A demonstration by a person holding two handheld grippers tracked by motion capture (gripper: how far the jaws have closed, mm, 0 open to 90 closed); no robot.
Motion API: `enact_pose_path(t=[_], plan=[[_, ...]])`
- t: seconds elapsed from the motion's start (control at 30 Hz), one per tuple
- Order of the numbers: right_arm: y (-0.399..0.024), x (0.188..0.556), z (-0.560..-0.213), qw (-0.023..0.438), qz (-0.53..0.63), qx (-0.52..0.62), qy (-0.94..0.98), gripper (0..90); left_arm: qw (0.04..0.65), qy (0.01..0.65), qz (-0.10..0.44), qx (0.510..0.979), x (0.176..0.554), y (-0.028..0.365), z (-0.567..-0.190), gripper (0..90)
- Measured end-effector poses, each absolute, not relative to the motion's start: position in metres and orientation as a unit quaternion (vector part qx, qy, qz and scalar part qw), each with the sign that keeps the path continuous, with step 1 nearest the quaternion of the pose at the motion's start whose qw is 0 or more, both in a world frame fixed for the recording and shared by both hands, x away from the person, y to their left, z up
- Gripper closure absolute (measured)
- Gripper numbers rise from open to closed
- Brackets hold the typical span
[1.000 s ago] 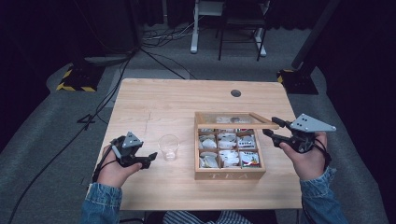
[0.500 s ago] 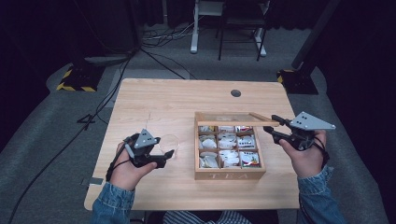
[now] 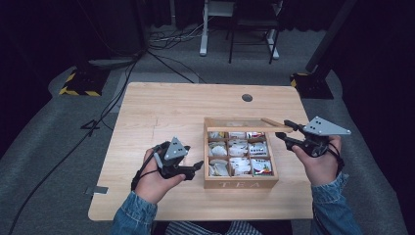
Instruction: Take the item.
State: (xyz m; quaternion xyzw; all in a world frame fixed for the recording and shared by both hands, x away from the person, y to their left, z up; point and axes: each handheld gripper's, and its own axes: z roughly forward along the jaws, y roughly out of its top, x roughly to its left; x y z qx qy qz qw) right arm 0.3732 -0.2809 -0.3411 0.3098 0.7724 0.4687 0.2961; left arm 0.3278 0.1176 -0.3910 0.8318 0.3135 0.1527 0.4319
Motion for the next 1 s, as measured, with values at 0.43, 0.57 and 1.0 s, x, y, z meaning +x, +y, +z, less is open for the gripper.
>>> enact_pose_path(t=[0.43, 0.57, 1.0], plan=[[-0.28, 0.377, -0.34, 0.297, 0.47, 0.308, 0.772, 51.9, 0.416, 0.258, 0.113, 0.865, 0.33, 0.072, -0.41, 42.0], [-0.28, 0.377, -0.339, 0.297, 0.47, 0.309, 0.772, 51.9, 0.411, 0.247, 0.105, 0.871, 0.332, 0.062, -0.415, 45.4], [-0.28, 0.377, -0.34, 0.294, 0.471, 0.31, 0.772, 51.7, 0.394, 0.233, 0.096, 0.884, 0.34, 0.048, -0.428, 54.2]])
